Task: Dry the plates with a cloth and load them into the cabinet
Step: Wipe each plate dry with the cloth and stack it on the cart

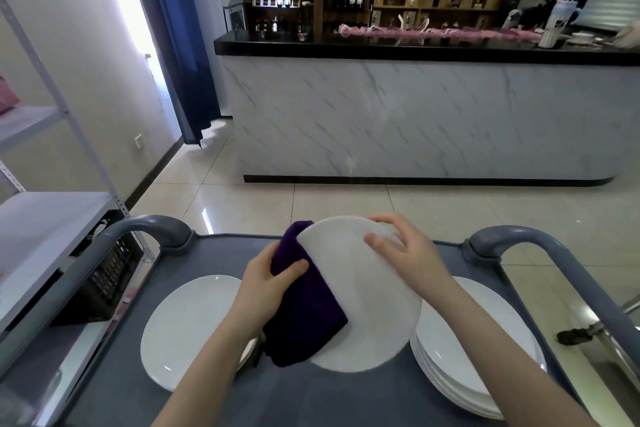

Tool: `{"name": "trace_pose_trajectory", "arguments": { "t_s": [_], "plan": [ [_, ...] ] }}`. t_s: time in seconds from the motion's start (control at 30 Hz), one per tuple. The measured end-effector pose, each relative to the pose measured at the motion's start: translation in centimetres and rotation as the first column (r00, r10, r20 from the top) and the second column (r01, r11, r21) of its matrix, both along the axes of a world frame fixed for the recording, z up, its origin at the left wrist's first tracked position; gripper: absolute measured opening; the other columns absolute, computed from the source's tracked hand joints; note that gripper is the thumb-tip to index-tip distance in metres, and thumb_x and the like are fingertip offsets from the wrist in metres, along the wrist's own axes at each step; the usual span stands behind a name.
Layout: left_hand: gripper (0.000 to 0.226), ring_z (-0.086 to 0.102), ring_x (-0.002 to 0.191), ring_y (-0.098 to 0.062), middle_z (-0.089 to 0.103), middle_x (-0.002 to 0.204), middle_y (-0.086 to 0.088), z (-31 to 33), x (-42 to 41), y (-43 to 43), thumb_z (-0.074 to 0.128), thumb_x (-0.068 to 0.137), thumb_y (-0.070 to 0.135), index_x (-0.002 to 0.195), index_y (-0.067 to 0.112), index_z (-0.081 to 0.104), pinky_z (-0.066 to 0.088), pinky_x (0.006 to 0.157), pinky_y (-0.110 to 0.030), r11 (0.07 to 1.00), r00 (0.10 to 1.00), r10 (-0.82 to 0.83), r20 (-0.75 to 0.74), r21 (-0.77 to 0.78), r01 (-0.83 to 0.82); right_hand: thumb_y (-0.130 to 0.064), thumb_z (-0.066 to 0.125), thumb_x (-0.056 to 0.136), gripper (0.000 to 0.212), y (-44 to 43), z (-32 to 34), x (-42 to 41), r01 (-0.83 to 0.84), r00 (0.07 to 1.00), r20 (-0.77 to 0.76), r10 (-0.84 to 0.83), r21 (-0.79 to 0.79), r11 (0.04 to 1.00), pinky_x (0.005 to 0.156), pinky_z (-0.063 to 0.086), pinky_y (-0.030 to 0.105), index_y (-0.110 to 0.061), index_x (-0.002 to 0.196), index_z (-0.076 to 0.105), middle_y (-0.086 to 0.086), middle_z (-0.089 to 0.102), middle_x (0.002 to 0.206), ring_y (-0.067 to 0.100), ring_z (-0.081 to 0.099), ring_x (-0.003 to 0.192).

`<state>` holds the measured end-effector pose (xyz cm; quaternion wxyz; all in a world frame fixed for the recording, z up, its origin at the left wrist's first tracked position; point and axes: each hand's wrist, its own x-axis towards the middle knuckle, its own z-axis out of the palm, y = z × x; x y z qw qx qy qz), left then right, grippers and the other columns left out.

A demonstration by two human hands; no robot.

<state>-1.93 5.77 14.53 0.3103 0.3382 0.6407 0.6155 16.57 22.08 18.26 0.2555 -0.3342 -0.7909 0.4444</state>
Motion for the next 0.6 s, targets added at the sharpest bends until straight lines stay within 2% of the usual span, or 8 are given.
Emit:
{"name": "trace_pose_trajectory", "arguments": {
  "t_s": [0.07, 0.17, 0.23, 0.3, 0.4, 0.47, 0.53, 0.6],
  "plan": [
    [0.027, 0.070, 0.093, -0.009, 0.073, 0.101, 0.011, 0.8, -0.6, 0.2, 0.071, 0.084, 0.031, 0.108, 0.041, 0.066, 0.056, 0.080, -0.031, 0.995, 0.989, -0.096, -0.111, -0.052, 0.091, -0.039, 0.068, 0.090, 0.006, 0.0, 0.2, -0.5, -0.074, 0.997, 0.025, 0.073, 0.021, 0.997, 0.067, 0.045, 0.010, -0.034, 0.088, 0.070, -0.020, 0.068, 0.083, -0.002, 0.061, 0.079],
    [0.024, 0.070, 0.090, -0.007, 0.073, 0.100, 0.013, 0.6, -0.7, 0.4, 0.071, 0.088, 0.026, 0.109, 0.038, 0.066, 0.057, 0.076, -0.027, 0.992, 0.988, -0.101, -0.120, -0.086, 0.091, -0.028, 0.068, 0.092, 0.017, -0.4, -0.9, -0.4, -0.046, 0.996, -0.074, 0.040, -0.085, 0.995, 0.060, 0.043, 0.014, -0.025, 0.075, 0.072, -0.013, 0.063, 0.068, 0.002, 0.057, 0.065],
    [0.023, 0.070, 0.089, -0.006, 0.073, 0.099, 0.016, -0.1, -0.4, 0.5, 0.069, 0.090, 0.025, 0.107, 0.040, 0.065, 0.056, 0.075, -0.026, 0.997, 0.998, -0.025, -0.049, -0.078, 0.022, -0.028, 0.069, 0.091, 0.021, -0.8, -1.6, -0.5, 0.026, 0.994, -0.099, -0.034, -0.079, 0.997, 0.059, 0.041, 0.022, -0.017, 0.072, 0.069, -0.009, 0.058, 0.064, 0.007, 0.053, 0.061],
    [0.023, 0.070, 0.091, -0.009, 0.074, 0.099, 0.014, -1.2, -0.1, 0.3, 0.069, 0.090, 0.026, 0.107, 0.040, 0.065, 0.057, 0.077, -0.030, 0.995, 0.994, 0.082, 0.071, -0.055, -0.078, -0.027, 0.070, 0.090, 0.029, -1.4, -2.4, -0.7, 0.125, 0.975, -0.166, -0.149, -0.148, 0.981, 0.060, 0.039, 0.029, -0.008, 0.070, 0.064, -0.003, 0.052, 0.063, 0.013, 0.048, 0.061],
    [0.026, 0.071, 0.097, -0.015, 0.074, 0.106, 0.007, -3.2, 1.2, 0.1, 0.069, 0.091, 0.027, 0.116, 0.033, 0.064, 0.058, 0.084, -0.039, 0.983, 0.936, 0.177, 0.304, -0.018, -0.180, -0.029, 0.069, 0.091, 0.037, -2.5, -3.0, -1.3, 0.294, 0.843, -0.319, -0.434, -0.403, 0.867, 0.056, 0.040, 0.027, -0.002, 0.068, 0.056, 0.003, 0.049, 0.064, 0.016, 0.045, 0.062],
    [0.029, 0.071, 0.100, -0.016, 0.074, 0.108, 0.006, -4.3, 2.9, 0.4, 0.068, 0.092, 0.027, 0.120, 0.029, 0.062, 0.058, 0.087, -0.041, 0.972, 0.904, 0.226, 0.363, -0.025, -0.233, -0.032, 0.065, 0.093, 0.034, -3.2, -3.4, -1.8, 0.376, 0.758, -0.335, -0.559, -0.475, 0.796, 0.060, 0.044, 0.026, -0.003, 0.075, 0.061, 0.002, 0.054, 0.068, 0.013, 0.048, 0.065],
    [0.027, 0.071, 0.097, -0.014, 0.074, 0.105, 0.008, -5.0, 4.1, 0.7, 0.067, 0.092, 0.027, 0.119, 0.027, 0.062, 0.059, 0.082, -0.036, 0.957, 0.872, 0.282, 0.401, -0.055, -0.284, -0.034, 0.062, 0.095, 0.032, -3.6, -3.9, -2.0, 0.424, 0.734, -0.331, -0.593, -0.459, 0.781, 0.066, 0.045, 0.031, -0.006, 0.080, 0.065, 0.001, 0.059, 0.071, 0.015, 0.052, 0.070],
    [0.022, 0.072, 0.092, -0.014, 0.075, 0.099, 0.007, -5.1, 4.2, 0.8, 0.067, 0.092, 0.026, 0.114, 0.025, 0.064, 0.059, 0.073, -0.031, 0.946, 0.838, 0.316, 0.444, -0.079, -0.315, -0.036, 0.057, 0.098, 0.023, -3.6, -4.3, -1.7, 0.433, 0.791, -0.297, -0.534, -0.345, 0.833, 0.072, 0.046, 0.028, -0.018, 0.090, 0.068, -0.012, 0.067, 0.079, 0.015, 0.061, 0.081]
  ]
}}
